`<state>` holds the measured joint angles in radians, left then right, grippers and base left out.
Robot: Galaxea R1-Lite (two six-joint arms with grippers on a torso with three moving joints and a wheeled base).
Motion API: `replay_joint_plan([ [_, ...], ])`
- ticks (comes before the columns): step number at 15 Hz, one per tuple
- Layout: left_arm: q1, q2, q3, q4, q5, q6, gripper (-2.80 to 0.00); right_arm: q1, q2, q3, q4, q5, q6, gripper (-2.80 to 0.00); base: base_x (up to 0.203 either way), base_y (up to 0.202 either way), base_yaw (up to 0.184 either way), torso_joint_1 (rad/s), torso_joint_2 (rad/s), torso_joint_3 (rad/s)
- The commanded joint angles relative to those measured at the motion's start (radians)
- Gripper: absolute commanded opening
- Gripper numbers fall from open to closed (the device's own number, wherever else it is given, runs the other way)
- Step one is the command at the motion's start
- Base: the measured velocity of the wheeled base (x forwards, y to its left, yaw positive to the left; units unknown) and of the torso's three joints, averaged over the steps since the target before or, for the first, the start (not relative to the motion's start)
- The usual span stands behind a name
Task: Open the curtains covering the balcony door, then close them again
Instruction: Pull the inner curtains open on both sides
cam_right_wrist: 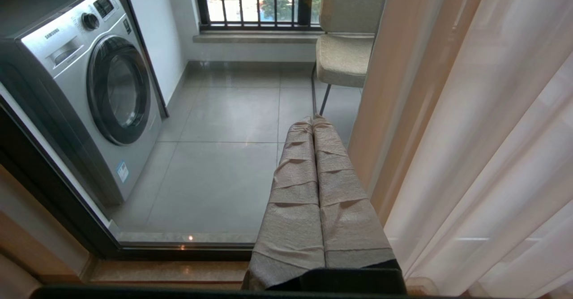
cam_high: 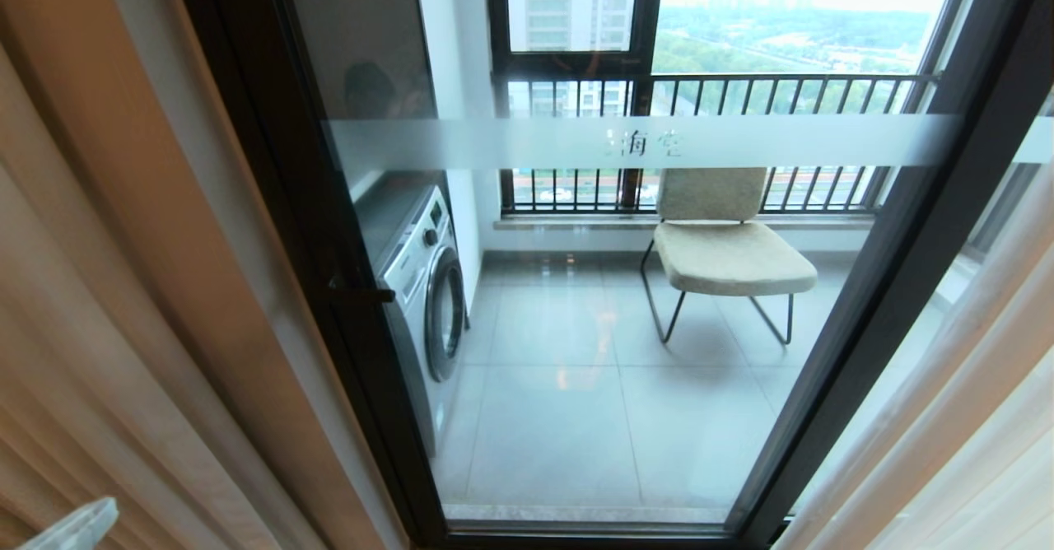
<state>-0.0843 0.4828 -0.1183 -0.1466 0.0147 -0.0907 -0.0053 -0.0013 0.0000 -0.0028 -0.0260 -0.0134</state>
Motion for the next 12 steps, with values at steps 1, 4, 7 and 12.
replay_joint_plan([
  [1, -0.01, -0.117, 0.081, -0.041, 0.058, -0.007, -2.8, 0.0, 0.001, 0.0, 0.0, 0.0, 0.0, -2.8, 0.0, 0.0, 0.0, 0.0, 0.0, 0.0],
  [4, 0.021, -0.206, 0.117, 0.011, 0.068, -0.01, -2.8, 0.0, 0.001, 0.0, 0.0, 0.0, 0.0, -2.8, 0.0, 0.0, 0.0, 0.0, 0.0, 0.0],
  [7, 0.06, -0.269, 0.118, 0.091, 0.015, -0.01, -2.8, -0.001, 0.001, 0.0, 0.0, 0.0, 0.0, -2.8, 0.0, 0.0, 0.0, 0.0, 0.0, 0.0],
  [12, 0.077, -0.398, 0.118, 0.121, 0.016, -0.011, -2.8, -0.001, 0.001, 0.0, 0.0, 0.0, 0.0, -2.8, 0.0, 0.0, 0.0, 0.0, 0.0, 0.0],
])
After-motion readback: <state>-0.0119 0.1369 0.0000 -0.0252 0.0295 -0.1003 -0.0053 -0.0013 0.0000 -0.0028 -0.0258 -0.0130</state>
